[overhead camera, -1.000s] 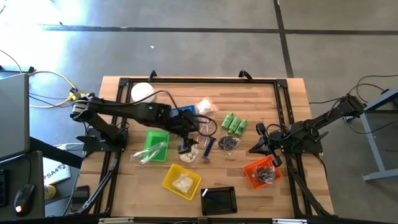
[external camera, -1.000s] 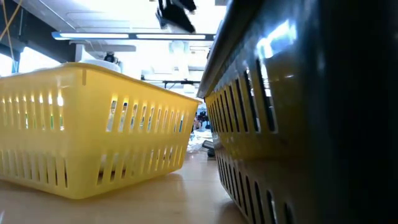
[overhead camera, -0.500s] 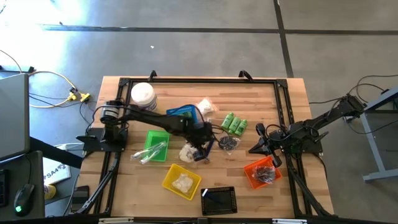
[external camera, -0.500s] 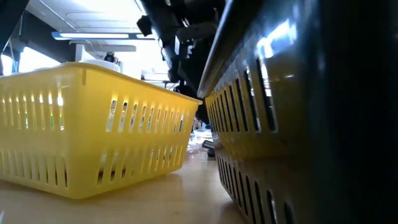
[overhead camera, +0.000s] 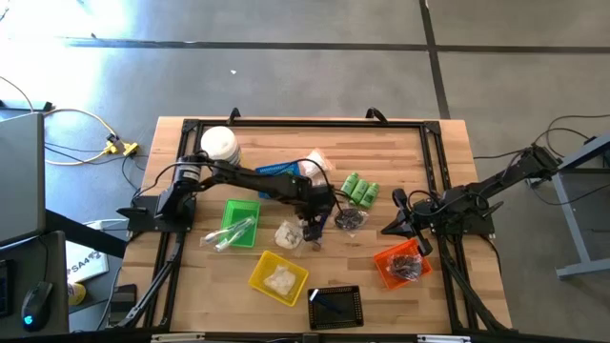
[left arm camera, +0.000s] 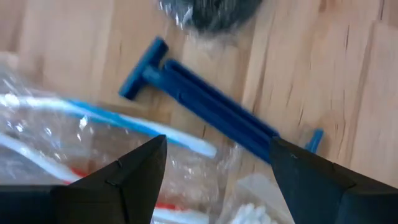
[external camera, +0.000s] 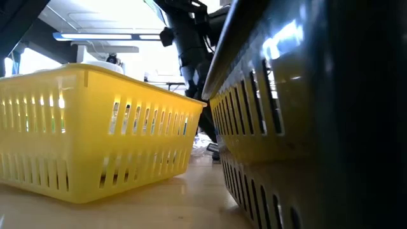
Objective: Pick & Place Travel size toiletries
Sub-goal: Put the blue razor into the black bin
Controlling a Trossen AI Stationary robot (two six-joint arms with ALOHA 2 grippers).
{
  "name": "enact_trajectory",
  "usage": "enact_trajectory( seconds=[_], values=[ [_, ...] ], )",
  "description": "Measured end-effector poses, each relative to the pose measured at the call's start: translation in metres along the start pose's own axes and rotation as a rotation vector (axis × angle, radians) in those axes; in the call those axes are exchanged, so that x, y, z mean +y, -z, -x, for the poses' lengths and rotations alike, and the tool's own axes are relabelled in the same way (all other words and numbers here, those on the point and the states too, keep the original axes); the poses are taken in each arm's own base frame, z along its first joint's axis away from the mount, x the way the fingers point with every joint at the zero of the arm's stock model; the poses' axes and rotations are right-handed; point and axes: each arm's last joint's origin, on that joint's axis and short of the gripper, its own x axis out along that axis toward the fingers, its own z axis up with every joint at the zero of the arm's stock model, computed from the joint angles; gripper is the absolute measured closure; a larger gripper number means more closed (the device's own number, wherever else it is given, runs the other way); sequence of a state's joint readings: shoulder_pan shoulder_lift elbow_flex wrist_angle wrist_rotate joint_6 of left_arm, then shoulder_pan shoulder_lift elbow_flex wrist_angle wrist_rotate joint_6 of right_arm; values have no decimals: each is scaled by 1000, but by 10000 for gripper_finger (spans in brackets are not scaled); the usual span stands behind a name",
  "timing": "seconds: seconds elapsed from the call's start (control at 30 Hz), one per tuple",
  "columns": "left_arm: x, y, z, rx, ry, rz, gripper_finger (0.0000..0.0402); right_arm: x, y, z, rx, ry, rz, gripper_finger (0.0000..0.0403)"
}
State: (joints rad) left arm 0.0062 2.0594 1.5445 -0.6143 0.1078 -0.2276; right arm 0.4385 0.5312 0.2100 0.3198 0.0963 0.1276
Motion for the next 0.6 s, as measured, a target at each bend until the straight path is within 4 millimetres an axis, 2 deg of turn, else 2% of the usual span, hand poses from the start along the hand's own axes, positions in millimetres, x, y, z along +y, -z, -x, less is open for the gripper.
enact_trajectory(
  seconds=[0.33, 0.5, 0.6],
  values=[
    [11, -6, 0, -32, 14, 14, 126, 0, 0, 0, -4, 0, 0, 400],
    [21, -5, -13, -5, 40, 75, 126, 0, -1, 0, -6, 0, -1, 400],
    [27, -7, -15, -2, 29, 94, 126, 0, -1, 0, -7, 1, 0, 400]
  ],
)
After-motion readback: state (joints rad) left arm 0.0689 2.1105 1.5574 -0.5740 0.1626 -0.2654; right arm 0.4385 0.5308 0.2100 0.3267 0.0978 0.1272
